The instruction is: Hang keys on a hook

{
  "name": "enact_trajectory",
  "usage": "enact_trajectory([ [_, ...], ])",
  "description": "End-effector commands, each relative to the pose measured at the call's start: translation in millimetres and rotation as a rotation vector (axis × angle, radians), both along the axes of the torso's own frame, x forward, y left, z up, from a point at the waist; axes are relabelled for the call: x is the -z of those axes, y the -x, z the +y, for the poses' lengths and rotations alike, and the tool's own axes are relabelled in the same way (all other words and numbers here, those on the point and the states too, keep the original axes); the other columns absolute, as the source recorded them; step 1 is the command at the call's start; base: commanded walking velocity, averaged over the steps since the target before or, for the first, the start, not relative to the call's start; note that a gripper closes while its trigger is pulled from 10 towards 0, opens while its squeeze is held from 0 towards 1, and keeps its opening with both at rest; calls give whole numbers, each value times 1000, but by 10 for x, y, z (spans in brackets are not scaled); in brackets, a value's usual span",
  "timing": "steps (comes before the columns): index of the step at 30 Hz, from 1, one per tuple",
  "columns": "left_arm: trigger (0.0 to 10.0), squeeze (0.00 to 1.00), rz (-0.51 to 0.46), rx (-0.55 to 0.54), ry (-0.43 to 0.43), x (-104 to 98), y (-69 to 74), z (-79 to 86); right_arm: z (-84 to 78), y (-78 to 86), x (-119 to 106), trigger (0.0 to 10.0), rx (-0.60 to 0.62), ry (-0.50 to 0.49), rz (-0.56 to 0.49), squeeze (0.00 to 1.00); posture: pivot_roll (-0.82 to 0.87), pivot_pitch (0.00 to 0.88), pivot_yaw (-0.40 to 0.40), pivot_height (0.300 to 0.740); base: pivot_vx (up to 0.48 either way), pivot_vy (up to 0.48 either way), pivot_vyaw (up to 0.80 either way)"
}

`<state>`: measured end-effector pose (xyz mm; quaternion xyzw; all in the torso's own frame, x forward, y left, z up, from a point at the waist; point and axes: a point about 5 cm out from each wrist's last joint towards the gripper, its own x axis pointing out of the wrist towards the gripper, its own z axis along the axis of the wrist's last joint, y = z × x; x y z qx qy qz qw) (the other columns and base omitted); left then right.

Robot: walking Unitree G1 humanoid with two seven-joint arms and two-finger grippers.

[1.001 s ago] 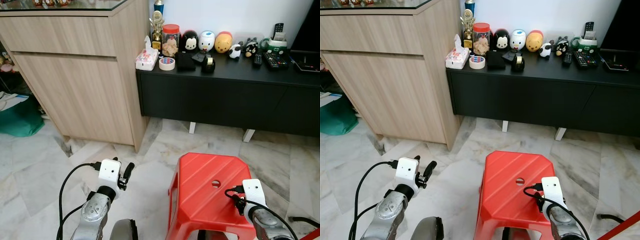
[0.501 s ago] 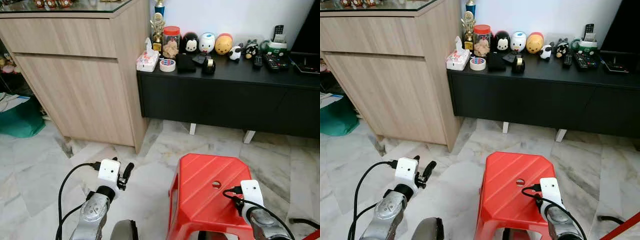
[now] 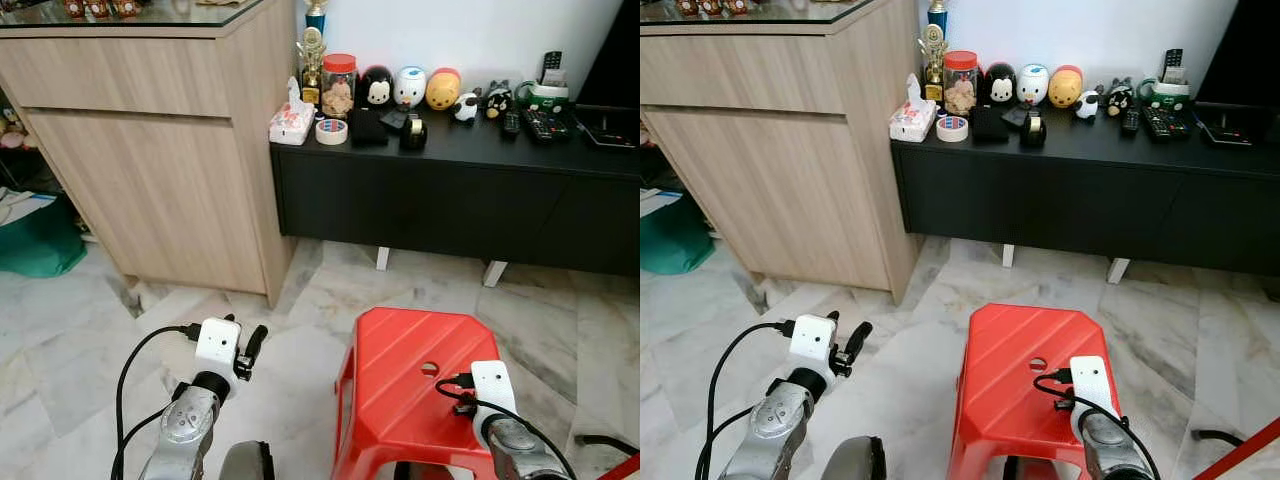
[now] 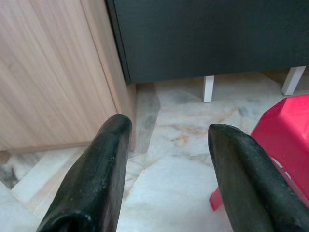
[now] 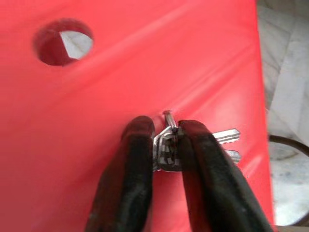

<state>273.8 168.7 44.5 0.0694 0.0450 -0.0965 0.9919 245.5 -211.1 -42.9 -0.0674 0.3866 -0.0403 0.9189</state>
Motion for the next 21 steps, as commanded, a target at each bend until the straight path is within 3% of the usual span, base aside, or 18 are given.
enact_trajectory([
  [1, 10000, 0, 0, 5, -9, -6, -21, -3, 97, 103, 97, 0, -2, -49, 51, 0, 89, 0, -4, 597, 0, 0, 0],
  [10, 10000, 0, -2, 2, -6, -8, -19, -9, 191, -4, 24, 0, 2, -99, -38, 0, 90, 0, -7, 597, 0, 0, 0],
  [18, 10000, 0, -4, 0, -2, -8, -23, -11, 146, -55, -37, 0, 61, -105, -114, 0, 90, 0, -11, 597, 0, 0, 0],
  [21, 10000, 0, -4, -2, -2, -9, -25, -11, 105, -116, -115, 0, 110, -118, -200, 0, 90, 0, -11, 597, 0, 0, 0],
])
